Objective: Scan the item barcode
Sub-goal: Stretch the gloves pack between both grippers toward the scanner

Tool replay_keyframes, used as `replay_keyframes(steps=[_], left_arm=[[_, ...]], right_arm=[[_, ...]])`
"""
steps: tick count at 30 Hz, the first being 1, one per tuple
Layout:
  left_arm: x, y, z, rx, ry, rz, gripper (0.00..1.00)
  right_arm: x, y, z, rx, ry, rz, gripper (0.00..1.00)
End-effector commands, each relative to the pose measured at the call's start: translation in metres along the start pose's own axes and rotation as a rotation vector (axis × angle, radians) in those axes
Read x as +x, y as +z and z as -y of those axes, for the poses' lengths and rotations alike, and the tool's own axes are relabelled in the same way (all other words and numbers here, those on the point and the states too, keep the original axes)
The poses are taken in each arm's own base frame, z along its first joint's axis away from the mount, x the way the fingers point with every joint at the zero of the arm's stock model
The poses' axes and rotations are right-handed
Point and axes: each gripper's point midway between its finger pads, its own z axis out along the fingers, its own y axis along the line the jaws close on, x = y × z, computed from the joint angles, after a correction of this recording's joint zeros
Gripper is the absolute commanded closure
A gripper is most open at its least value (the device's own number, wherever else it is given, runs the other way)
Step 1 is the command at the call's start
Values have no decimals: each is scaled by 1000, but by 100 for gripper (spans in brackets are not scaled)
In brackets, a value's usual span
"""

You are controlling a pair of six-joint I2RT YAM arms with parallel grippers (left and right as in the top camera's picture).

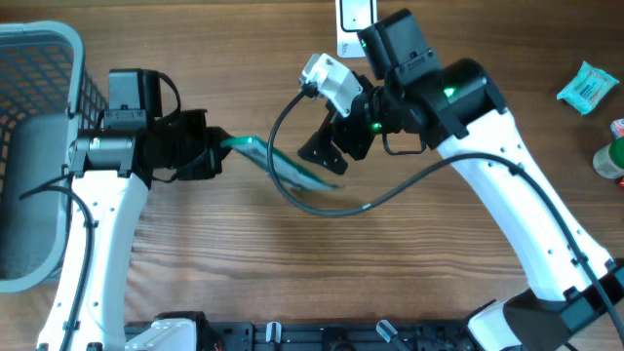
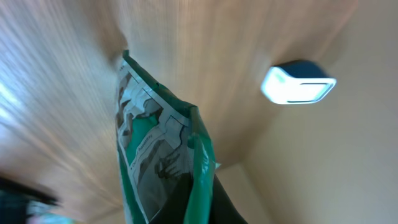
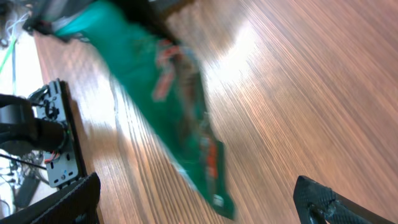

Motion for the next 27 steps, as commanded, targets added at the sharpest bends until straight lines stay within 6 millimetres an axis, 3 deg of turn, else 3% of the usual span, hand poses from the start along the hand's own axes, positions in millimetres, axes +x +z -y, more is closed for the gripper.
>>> replay_keyframes(steps=[1, 4, 10, 14, 18, 22, 27], left_arm=[[24, -3, 24, 79, -123, -131, 96], [34, -7, 35, 103, -193, -204, 96], [59, -22, 31, 60, -187, -402, 96], [57, -21, 24, 46, -156, -385, 96], [42, -15, 14, 18, -168, -295, 96], [41, -15, 13, 24, -114, -292, 96], [49, -17, 5, -7, -95, -338, 96]], right_arm=[[6, 15, -26, -87, -127, -18, 0], [10, 17, -40, -161, -221, -13, 3], [6, 18, -20, -65, -317, -13, 8], [3, 16, -17, -39, -323, -6, 8], [-6, -8, -25, -2, -348, 44, 7], [-14, -35, -17, 132, -396, 70, 8], [-3, -7, -5, 97, -384, 1, 10]])
